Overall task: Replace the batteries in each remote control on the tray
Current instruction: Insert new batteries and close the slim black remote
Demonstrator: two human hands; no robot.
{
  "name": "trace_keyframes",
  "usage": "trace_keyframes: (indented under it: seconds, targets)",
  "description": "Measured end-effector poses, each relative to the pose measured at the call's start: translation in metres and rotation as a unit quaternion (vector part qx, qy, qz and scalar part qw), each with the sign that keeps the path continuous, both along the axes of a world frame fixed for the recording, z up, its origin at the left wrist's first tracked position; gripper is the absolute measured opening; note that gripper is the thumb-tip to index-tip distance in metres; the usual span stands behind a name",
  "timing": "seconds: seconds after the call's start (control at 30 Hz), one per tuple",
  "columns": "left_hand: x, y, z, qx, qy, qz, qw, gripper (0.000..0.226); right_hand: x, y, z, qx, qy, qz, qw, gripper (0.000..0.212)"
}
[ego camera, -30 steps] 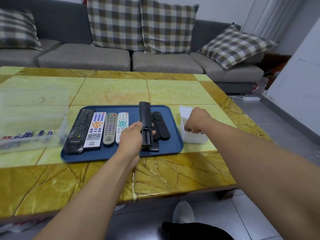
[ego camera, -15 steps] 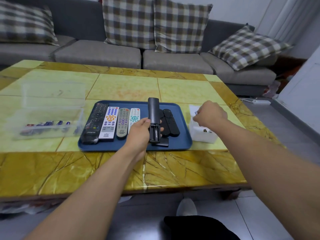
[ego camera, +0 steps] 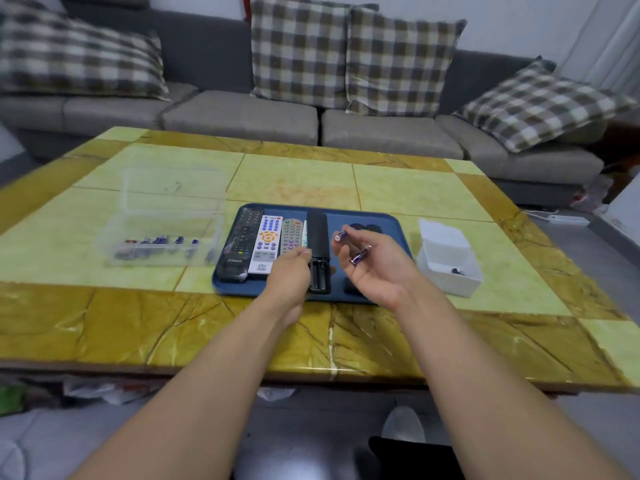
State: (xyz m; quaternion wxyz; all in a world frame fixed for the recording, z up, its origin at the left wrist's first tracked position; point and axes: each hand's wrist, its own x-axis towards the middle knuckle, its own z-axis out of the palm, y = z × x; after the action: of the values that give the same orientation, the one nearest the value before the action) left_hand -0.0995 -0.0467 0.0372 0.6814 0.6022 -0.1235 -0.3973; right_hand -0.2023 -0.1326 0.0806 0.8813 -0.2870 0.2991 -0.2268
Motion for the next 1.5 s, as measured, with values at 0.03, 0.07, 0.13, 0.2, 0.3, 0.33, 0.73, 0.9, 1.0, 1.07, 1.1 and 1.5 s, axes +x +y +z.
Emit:
trace_keyframes:
  seconds: [0.03,0.07,0.13,0.2,0.3,0.33,0.73,0.9,1.0,1.07,1.1,1.5]
  targets:
    - [0.003,0.001,0.000,0.002,0.009,-0.003,1.000,0.028,0.001,0.000,-0.001,-0.018,0.024,0.006,1.000,0.007]
    - [0.008,0.002,-0.002,0.002,0.023,-0.002,1.000,0.028,0.004,0.000,-0.005,-0.042,0.053,0.011,0.998,0.007]
    - [0.013,0.001,-0.003,-0.007,0.042,-0.001,0.999,0.028,0.008,-0.001,-0.009,-0.150,0.127,0.000,0.980,0.007]
    - [0.016,-0.001,-0.003,-0.023,0.067,0.008,0.997,0.028,0.013,0.002,-0.014,-0.342,0.225,-0.030,0.912,0.005]
    - [0.019,-0.002,-0.002,-0.053,0.121,0.014,0.991,0.025,0.014,0.006,-0.019,-0.552,0.268,-0.037,0.789,0.006]
    - [0.019,-0.002,-0.001,-0.060,0.137,0.012,0.989,0.024,0.013,0.006,-0.020,-0.577,0.259,-0.023,0.774,0.007]
    - [0.020,-0.001,0.000,-0.096,0.206,0.014,0.974,0.031,0.014,0.011,-0.026,-0.684,0.294,0.047,0.666,0.018]
    - [0.018,-0.001,-0.002,-0.098,0.199,0.041,0.974,0.034,0.015,0.017,-0.029,-0.750,0.348,0.061,0.559,0.027]
    - [0.022,0.000,-0.001,-0.099,0.185,0.060,0.976,0.033,0.014,0.024,-0.033,-0.772,0.358,0.064,0.521,0.031]
    - [0.024,0.001,0.000,-0.088,0.163,0.063,0.981,0.034,0.014,0.029,-0.036,-0.783,0.361,0.069,0.502,0.033]
    - [0.025,0.001,-0.001,-0.083,0.155,0.064,0.982,0.033,0.016,0.032,-0.037,-0.788,0.366,0.071,0.491,0.034]
    - [0.020,0.007,-0.003,-0.062,0.100,0.078,0.990,0.029,0.016,0.045,-0.036,-0.808,0.374,0.060,0.452,0.036]
